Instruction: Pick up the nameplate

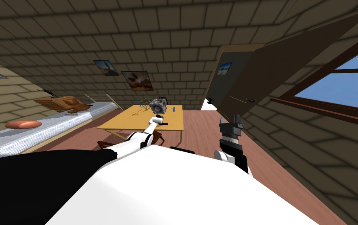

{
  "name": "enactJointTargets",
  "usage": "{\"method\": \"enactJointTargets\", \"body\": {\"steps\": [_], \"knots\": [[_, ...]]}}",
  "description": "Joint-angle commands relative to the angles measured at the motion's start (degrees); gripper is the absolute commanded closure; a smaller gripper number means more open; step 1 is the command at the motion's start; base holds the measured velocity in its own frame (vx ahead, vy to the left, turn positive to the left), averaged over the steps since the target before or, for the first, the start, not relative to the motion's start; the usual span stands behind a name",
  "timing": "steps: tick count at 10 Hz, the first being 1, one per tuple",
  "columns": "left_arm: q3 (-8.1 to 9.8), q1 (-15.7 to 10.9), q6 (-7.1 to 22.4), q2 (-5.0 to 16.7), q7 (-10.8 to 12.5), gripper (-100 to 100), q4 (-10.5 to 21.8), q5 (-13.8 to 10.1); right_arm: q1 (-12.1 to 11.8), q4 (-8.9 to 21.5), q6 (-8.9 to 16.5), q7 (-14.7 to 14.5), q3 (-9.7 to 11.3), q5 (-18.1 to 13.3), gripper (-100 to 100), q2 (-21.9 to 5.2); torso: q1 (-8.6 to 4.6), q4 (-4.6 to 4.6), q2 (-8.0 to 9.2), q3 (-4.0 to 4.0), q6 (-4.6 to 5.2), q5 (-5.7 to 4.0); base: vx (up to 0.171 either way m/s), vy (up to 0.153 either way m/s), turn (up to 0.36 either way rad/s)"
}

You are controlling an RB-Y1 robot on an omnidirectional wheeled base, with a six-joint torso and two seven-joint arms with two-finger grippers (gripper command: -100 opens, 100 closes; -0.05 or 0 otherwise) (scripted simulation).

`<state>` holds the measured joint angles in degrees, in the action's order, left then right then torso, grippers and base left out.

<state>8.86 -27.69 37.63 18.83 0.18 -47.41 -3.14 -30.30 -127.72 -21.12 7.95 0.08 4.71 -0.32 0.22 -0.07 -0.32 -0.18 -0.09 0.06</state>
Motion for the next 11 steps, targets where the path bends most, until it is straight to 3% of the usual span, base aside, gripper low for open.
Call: {"method": "enactJointTargets", "body": {"steps": [1,2,5,7,8,9,11], "knots": [[0.33,-1.04,2.68,0.1,-0.35,-100,2.86,-1.48,0.0,0.0,0.0,0.0,0.0,0.0,0,0.0,0.0,0.0,0.0,0.0,0.0,0.0,0.073,0.05,-0.065],[0.33,-1.04,2.68,0.1,-0.35,-100,3.09,-1.48,0.0,0.0,0.0,0.0,0.0,0.0,0,0.0,0.01,0.0,-0.04,-0.02,0.01,0.0,0.054,0.038,-0.033],[0.84,-2.35,6.69,-0.24,-0.5,-100,7.49,-3.35,0.0,0.0,0.0,0.0,0.0,0.0,0,0.0,-0.06,-0.01,-0.01,-0.01,0.0,-0.01,0.067,0.036,-0.05],[0.84,-2.35,6.69,-0.24,-0.5,-100,7.79,-3.35,0.0,0.0,0.0,0.0,0.0,0.0,0,0.0,-0.06,0.0,0.0,0.0,0.0,-0.01,0.04,0.023,-0.013],[1.06,-2.83,8.45,-0.44,-0.56,-100,9.78,-4.24,0.0,0.0,0.0,0.0,0.0,0.0,0,0.0,-0.12,0.02,0.1,0.05,0.0,-0.02,0.045,0.029,-0.04],[1.06,-2.83,8.45,-0.44,-0.56,-100,8.94,-4.24,0.0,0.0,0.0,0.0,0.0,0.0,0,0.0,-0.09,0.02,0.07,0.05,0.0,-0.02,0.046,0.035,-0.029],[1.27,-3.22,10.03,-0.65,-0.62,-100,11.56,-5.08,0.0,0.0,0.0,0.0,0.0,0.0,0,0.0,-0.12,0.02,0.1,0.06,0.0,-0.02,0.041,0.022,-0.019]]}}
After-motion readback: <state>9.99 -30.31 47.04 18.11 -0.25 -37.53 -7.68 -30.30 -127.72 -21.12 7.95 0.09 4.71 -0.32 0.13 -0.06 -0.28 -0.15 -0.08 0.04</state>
